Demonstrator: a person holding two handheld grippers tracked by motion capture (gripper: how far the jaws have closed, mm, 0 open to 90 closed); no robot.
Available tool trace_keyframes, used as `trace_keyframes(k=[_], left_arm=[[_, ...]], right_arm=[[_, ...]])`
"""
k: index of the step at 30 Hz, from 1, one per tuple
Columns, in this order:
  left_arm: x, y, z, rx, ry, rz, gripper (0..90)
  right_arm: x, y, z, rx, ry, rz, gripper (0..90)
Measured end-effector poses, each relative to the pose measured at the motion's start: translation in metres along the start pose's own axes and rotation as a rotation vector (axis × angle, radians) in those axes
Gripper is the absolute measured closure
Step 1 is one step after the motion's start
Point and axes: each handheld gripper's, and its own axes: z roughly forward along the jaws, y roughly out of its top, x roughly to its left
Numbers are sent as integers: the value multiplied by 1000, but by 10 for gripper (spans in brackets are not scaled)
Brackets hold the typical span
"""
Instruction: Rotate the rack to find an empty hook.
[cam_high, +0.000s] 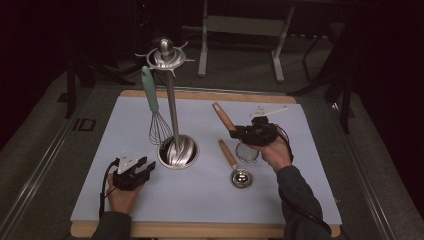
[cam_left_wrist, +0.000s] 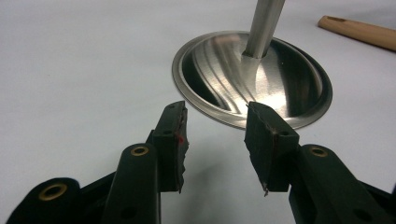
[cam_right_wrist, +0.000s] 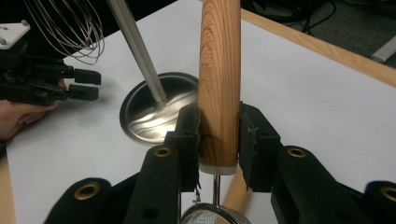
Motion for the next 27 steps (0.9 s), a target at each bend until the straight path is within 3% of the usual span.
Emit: trace_keyframes(k=[27], left_arm=[[0, 0, 0, 2, 4, 0, 587]], right_arm=[[38, 30, -10, -109, 24, -116, 707]])
